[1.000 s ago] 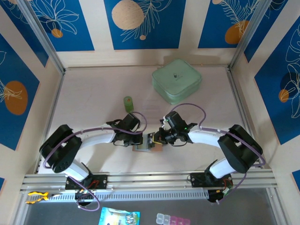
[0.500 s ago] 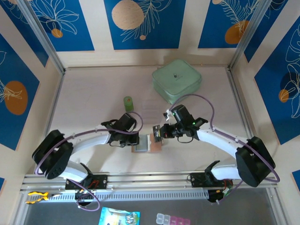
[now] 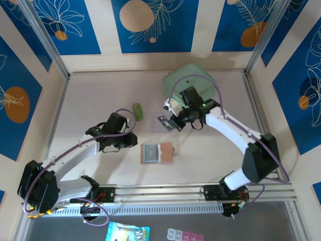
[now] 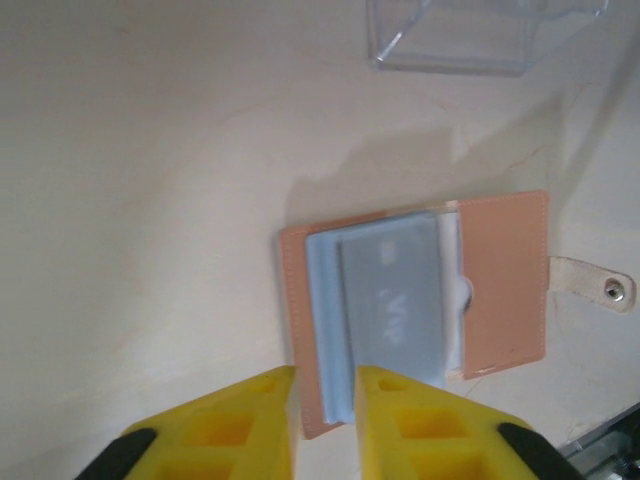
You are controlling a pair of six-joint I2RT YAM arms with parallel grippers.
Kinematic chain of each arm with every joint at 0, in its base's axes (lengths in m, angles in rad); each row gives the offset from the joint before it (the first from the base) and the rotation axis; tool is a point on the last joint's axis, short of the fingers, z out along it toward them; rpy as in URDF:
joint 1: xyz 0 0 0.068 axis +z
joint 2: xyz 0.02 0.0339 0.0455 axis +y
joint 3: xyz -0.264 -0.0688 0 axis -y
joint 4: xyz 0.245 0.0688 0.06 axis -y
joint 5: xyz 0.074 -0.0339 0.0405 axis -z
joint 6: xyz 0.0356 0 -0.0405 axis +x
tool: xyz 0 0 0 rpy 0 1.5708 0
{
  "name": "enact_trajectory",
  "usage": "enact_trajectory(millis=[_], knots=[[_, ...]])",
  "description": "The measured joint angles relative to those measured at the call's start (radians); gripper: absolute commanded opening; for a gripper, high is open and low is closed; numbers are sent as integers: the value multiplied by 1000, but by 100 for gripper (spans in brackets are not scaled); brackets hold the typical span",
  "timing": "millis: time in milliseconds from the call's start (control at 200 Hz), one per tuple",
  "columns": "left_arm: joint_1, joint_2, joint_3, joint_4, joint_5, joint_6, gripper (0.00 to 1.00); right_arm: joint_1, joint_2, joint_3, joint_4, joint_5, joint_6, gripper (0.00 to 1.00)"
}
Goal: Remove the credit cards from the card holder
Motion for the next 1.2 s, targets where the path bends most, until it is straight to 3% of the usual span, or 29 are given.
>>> enact_trajectory(millis=[300,650,1200], knots=[[154,-43,89,-180,14,195,31,0,319,369,-212,74,-303,0],[187,-1,133,-244,-7,352,31,-8,605,682,-426,108,-491,0],[192,56,133,-248,-14,385,32,2,723,765,-590,95,-572,0]])
